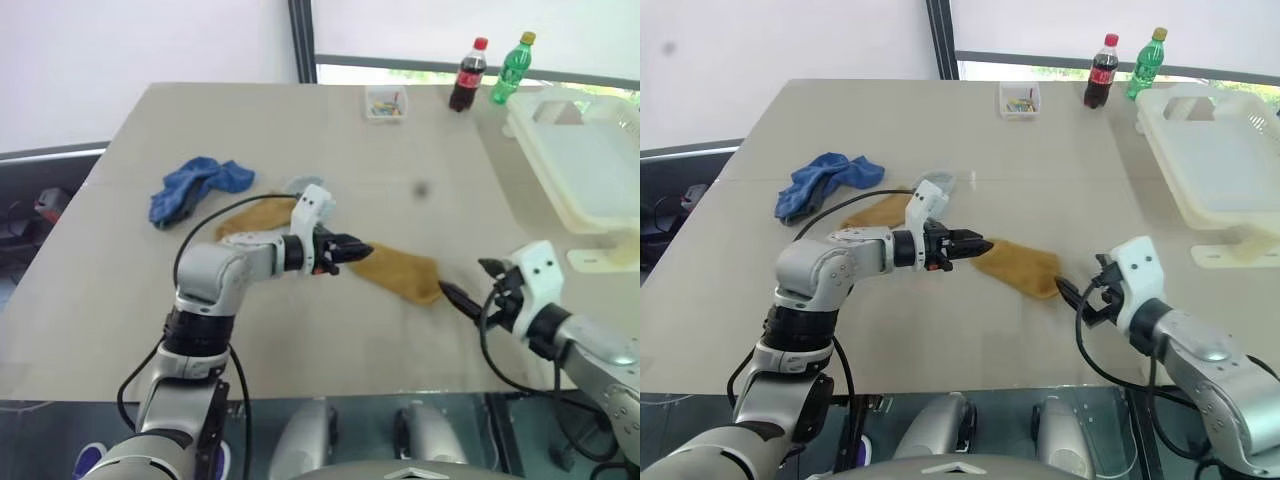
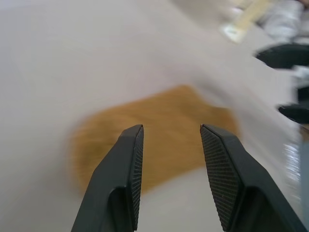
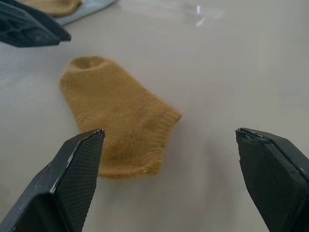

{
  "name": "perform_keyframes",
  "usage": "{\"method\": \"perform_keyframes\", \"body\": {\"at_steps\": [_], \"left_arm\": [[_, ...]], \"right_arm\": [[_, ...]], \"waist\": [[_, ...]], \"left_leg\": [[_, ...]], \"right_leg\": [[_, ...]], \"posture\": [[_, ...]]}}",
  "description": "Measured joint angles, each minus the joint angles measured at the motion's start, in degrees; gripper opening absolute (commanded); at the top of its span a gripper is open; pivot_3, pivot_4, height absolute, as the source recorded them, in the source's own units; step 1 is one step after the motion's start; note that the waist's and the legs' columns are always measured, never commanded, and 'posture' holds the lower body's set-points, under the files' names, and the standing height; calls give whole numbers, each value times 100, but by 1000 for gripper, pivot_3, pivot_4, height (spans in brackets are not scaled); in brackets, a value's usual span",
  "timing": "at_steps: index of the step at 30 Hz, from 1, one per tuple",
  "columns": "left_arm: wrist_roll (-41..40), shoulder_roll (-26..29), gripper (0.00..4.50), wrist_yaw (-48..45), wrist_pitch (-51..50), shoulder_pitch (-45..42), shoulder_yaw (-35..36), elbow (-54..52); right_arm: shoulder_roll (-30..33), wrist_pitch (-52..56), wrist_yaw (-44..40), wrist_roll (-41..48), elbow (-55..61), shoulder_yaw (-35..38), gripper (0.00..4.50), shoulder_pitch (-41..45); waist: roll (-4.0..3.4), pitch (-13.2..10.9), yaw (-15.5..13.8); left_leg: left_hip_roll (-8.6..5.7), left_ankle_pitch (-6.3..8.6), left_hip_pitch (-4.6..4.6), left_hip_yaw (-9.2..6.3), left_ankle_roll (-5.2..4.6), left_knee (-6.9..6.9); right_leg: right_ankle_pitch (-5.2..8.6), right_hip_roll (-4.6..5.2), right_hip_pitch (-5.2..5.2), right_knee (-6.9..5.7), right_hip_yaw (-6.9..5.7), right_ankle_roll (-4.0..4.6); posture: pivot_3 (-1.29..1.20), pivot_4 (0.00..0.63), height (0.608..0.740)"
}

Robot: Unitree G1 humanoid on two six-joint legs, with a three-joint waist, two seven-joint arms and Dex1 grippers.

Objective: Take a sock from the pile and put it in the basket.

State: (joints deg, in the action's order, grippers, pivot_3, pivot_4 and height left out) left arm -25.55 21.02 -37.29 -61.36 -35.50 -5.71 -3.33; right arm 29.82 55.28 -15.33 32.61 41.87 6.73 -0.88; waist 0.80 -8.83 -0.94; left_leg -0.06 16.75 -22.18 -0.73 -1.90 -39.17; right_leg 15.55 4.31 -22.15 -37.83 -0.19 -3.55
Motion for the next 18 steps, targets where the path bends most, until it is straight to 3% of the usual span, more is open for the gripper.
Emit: {"method": "perform_keyframes", "body": {"at_steps": [5, 8, 10, 11, 15, 18], "left_arm": [[572, -306, 1982, 174, 801, -169, -546, 749], [771, -295, 1182, 99, 1166, -181, -698, 911], [863, -246, 178, 25, 1306, -172, -773, 980], [848, -234, 0, -26, 1273, -139, -767, 947], [515, -122, 0, -118, 678, 145, -538, 442], [50, -19, 0, 21, -291, 598, -118, -433]], "right_arm": [[-211, 14, 211, -452, -729, -600, 4500, 175], [-225, -213, 207, -674, -885, -725, 3246, 195], [-224, -391, 186, -855, -996, -828, 2283, 197], [-225, -462, 159, -894, -1023, -885, 1661, 199], [-146, -623, -88, -938, -1028, -976, 29, 163], [293, -677, -491, -862, -951, -742, 29, -32]], "waist": [[0, 2, 16], [-4, 8, 25], [-3, 11, 29], [-3, 12, 33], [-3, 13, 63], [-3, 12, 41]], "left_leg": [[-31, -8, -45, 0, 11, -3], [-30, -9, -44, 1, 12, -4], [-28, -9, -36, -1, 10, -4], [-26, -8, -32, -1, 10, -4], [-15, 3, -33, -2, -9, -4], [-16, 3, -42, -7, -9, -6]], "right_leg": [[-1, 11, -47, -7, 0, -1], [-1, 11, -49, -13, 0, -2], [-1, 8, -43, -16, 0, -2], [-1, 6, -40, -17, 0, -3], [-1, 6, -40, -16, 2, -3], [-1, 16, -43, -12, -3, -3]], "posture": [[0, 150, 740], [0, 150, 740], [0, 150, 740], [0, 150, 740], [0, 150, 740], [0, 150, 740]]}}
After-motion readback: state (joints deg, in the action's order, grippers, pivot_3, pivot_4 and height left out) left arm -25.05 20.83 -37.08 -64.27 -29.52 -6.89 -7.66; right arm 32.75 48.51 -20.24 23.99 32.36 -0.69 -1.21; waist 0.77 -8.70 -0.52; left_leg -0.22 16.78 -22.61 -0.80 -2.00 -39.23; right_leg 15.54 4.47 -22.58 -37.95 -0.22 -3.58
